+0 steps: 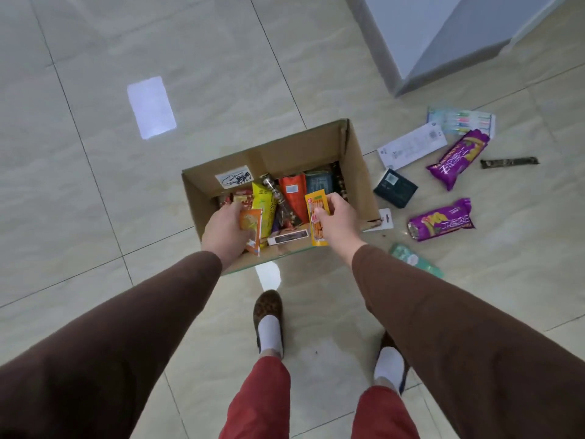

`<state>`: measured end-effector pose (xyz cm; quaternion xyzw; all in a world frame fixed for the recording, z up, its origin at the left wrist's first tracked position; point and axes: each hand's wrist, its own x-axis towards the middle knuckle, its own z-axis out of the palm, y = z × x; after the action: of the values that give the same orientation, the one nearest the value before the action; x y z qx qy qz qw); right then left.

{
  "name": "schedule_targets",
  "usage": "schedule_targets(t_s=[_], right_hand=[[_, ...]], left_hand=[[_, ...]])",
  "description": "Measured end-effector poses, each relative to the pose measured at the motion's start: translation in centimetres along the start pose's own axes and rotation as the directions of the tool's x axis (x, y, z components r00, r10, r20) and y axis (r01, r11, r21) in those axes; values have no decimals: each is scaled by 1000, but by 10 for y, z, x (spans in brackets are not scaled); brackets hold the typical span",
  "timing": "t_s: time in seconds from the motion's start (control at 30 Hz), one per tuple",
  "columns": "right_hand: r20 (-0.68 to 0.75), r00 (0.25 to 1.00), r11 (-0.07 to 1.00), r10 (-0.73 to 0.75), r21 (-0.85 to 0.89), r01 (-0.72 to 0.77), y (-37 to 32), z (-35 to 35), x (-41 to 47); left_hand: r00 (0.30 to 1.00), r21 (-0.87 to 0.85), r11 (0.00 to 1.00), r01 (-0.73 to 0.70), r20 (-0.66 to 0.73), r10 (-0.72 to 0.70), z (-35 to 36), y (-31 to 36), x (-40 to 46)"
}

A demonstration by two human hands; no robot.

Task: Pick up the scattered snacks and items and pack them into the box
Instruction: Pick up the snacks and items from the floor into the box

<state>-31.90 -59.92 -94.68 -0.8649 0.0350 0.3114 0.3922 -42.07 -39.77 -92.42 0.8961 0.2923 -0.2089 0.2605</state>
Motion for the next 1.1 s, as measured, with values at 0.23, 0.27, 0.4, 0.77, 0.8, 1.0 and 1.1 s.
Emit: schedule_targets(t_s=[0.23, 0.27, 0.4, 0.77, 0.8, 1.0, 1.1], right_hand=[[30, 999, 997, 45, -59, -44, -18, 48, 10], [40, 998, 995, 56, -81, -53, -17, 50, 12], [6, 999, 985, 39, -171, -37, -4, 41, 14], [-217, 967, 982, 132, -105, -157, 74, -58, -38], [-233, 962, 981, 143, -97, -170, 85, -70, -44], [-324, 925, 973, 200, -47, -227, 160, -146, -79], [-337, 915, 968, 221, -39, -249, 202, -185, -86]], left_hand=[[999, 107, 994, 17, 49, -22, -14, -40, 38], [998, 123, 992, 9, 53, -16, -13, -43, 41], [997, 140, 989, -38, 79, 27, -8, -38, 47], [948, 207, 930, -303, 166, 272, 26, 71, 20], [938, 215, 919, -332, 177, 297, 32, 86, 16], [883, 199, 871, -449, 247, 398, 86, 186, -25], [859, 205, 848, -489, 282, 427, 121, 235, -47]])
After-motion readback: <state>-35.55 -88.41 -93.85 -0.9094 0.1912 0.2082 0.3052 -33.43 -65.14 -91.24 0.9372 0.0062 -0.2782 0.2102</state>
